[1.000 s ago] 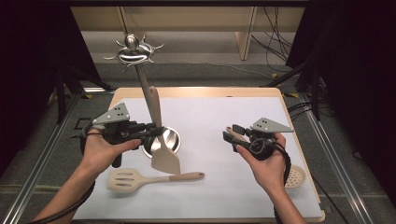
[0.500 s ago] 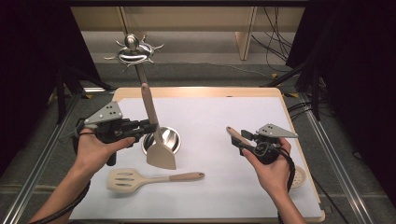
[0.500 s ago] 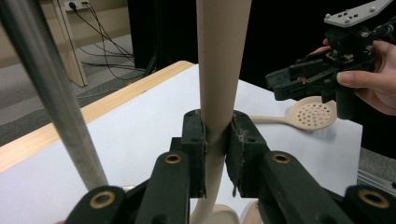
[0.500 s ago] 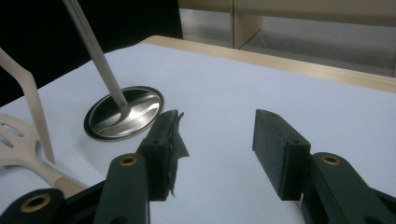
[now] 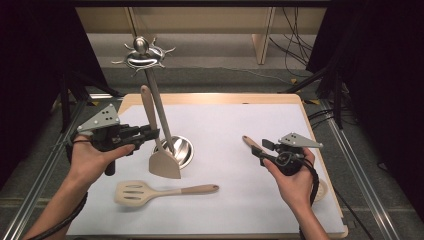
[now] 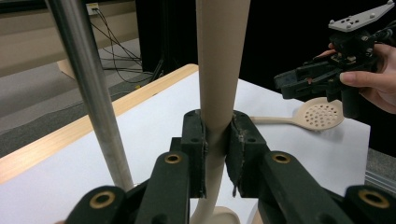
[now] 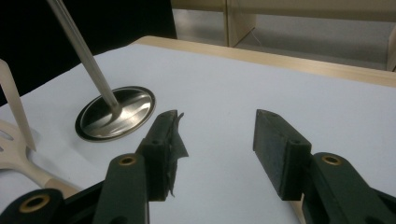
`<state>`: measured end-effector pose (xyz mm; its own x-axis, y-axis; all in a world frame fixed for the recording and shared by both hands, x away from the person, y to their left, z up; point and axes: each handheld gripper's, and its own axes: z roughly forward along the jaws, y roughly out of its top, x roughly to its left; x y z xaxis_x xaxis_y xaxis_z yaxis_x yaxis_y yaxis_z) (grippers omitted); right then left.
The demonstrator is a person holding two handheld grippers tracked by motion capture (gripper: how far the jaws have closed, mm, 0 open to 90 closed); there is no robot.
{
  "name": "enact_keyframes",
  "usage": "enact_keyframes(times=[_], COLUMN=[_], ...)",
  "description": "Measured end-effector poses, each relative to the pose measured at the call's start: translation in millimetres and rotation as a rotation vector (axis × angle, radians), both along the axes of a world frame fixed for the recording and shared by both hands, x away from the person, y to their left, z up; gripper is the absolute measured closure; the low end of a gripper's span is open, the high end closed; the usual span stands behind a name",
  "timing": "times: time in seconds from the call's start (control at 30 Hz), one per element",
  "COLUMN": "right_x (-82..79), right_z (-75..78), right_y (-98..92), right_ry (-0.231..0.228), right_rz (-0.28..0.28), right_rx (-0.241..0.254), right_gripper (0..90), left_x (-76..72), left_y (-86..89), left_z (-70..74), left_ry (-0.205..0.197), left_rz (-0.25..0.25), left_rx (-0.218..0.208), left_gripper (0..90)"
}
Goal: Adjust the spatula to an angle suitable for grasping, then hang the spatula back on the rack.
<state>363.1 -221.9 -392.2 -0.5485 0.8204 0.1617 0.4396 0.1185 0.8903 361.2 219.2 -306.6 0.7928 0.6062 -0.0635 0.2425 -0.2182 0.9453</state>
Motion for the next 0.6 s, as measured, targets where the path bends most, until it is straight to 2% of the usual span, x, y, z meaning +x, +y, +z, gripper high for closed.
enact_keyframes(times=[0.07,0.1,0.13,0.2,0.27,0.33,0.37,0.43,0.47,0.5,0.57,0.6], right_x=[-0.2,0.8,0.9,2.7,2.7,1.6,1.3,3.2,2.3,2.9,5.3,3.0], right_z=[-0.4,-1.0,-0.6,-0.4,0.2,1.1,1.0,-0.3,-1.1,-3.7,-6.4,-7.3], right_y=[-0.6,-0.8,-0.5,-1.8,-0.5,-0.4,-1.0,-2.6,-1.9,-3.9,-5.4,-4.4], right_ry=[0.015,0.002,0.011,0.001,-0.016,-0.010,0.000,-0.011,0.016,0.022,0.006,0.040], right_rz=[-0.012,-0.011,-0.013,-0.005,-0.004,-0.004,-0.005,0.003,-0.013,-0.008,-0.001,-0.011], right_rx=[-0.009,-0.004,0.013,0.001,-0.004,-0.013,0.003,-0.009,0.003,-0.012,-0.007,0.005], right_gripper=[51.1,51.0,51.0,50.9,50.6,50.5,50.3,50.0,49.8,49.5,49.4,49.2], left_x=[0.7,1.2,1.7,1.4,-0.6,-1.0,-0.6,0.6,1.4,2.0,2.9,3.0], left_y=[1.2,2.6,3.8,5.6,7.8,8.7,9.5,11.7,13.1,13.9,15.7,17.0], left_z=[0.2,0.4,0.6,1.8,5.7,7.0,7.8,9.9,11.3,11.8,11.8,11.8], left_ry=[-0.003,-0.003,-0.003,0.000,-0.015,-0.018,-0.020,-0.023,-0.027,-0.030,-0.039,-0.040], left_rz=[0.003,0.006,0.006,0.010,0.007,0.008,0.005,0.006,0.009,0.008,0.010,0.011], left_rx=[-0.001,0.000,0.001,0.001,0.005,0.009,0.004,0.006,0.017,0.020,0.024,0.028], left_gripper=[77.1,77.1,77.1,77.1,77.1,77.1,77.1,77.1,77.1,77.1,77.1,77.1])
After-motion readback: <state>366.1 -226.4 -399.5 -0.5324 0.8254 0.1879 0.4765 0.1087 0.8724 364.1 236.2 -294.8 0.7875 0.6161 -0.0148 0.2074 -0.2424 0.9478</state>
